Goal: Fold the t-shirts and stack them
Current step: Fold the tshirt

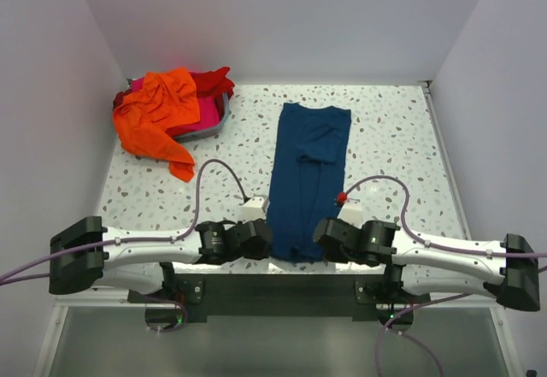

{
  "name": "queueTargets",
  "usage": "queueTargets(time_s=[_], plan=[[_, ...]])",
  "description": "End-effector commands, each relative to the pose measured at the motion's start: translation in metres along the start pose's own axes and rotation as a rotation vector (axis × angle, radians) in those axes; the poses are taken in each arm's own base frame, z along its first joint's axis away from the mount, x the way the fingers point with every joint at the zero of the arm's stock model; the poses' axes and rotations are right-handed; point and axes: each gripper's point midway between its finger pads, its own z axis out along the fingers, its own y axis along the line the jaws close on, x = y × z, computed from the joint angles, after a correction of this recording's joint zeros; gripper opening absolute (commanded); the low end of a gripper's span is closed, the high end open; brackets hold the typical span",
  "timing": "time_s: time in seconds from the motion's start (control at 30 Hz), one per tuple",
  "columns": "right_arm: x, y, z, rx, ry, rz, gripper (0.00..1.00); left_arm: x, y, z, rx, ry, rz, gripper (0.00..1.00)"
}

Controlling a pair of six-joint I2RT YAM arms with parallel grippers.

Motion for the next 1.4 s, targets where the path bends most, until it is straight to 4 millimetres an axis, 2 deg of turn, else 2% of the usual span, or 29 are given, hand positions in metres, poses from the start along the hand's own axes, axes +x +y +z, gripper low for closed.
queueTargets(time_s=[0.0, 0.13, 0.27, 0.3, 0.37, 0.57, 0.63, 0.67, 0.87, 1.1, 1.23, 1.37], plan=[[-0.045, 0.003, 0.002, 0.012, -0.104, -0.005, 0.0, -0.031, -0.016, 0.002, 0.03, -0.056, 0.054, 0.0], [-0.071, 0.007, 0.01, 0.013, -0.111, -0.005, 0.0, -0.062, -0.013, 0.012, 0.023, -0.097, 0.068, 0.0], [-0.098, 0.012, 0.018, 0.053, -0.124, -0.035, 0.0, -0.089, -0.02, 0.023, 0.021, -0.117, 0.092, 0.0], [-0.111, 0.015, 0.017, 0.054, -0.141, -0.035, 0.0, -0.095, -0.021, 0.025, 0.024, -0.123, 0.112, 0.0], [-0.122, 0.017, 0.022, 0.07, -0.135, -0.037, 0.0, -0.112, -0.024, 0.031, 0.015, -0.139, 0.112, 0.0], [-0.155, 0.009, 0.036, 0.113, -0.137, -0.026, 0.0, -0.161, -0.031, 0.042, 0.026, -0.185, 0.134, 0.0], [-0.165, 0.007, 0.038, 0.115, -0.141, -0.023, 0.0, -0.17, -0.027, 0.05, 0.017, -0.177, 0.146, 0.0], [-0.173, 0.005, 0.041, 0.131, -0.141, -0.022, 0.0, -0.179, -0.034, 0.05, 0.037, -0.184, 0.156, 0.0], [-0.206, -0.005, 0.047, 0.17, -0.148, -0.003, 0.0, -0.207, -0.028, 0.074, 0.03, -0.176, 0.144, 0.0], [-0.226, -0.017, 0.071, 0.214, -0.108, 0.017, 0.0, -0.241, -0.013, 0.09, 0.021, -0.191, 0.102, 0.0], [-0.235, -0.017, 0.084, 0.219, -0.091, 0.021, 0.0, -0.252, -0.008, 0.101, 0.03, -0.191, 0.081, 0.0], [-0.242, -0.021, 0.096, 0.241, -0.072, 0.023, 0.0, -0.254, -0.003, 0.114, 0.035, -0.163, 0.075, 0.0]])
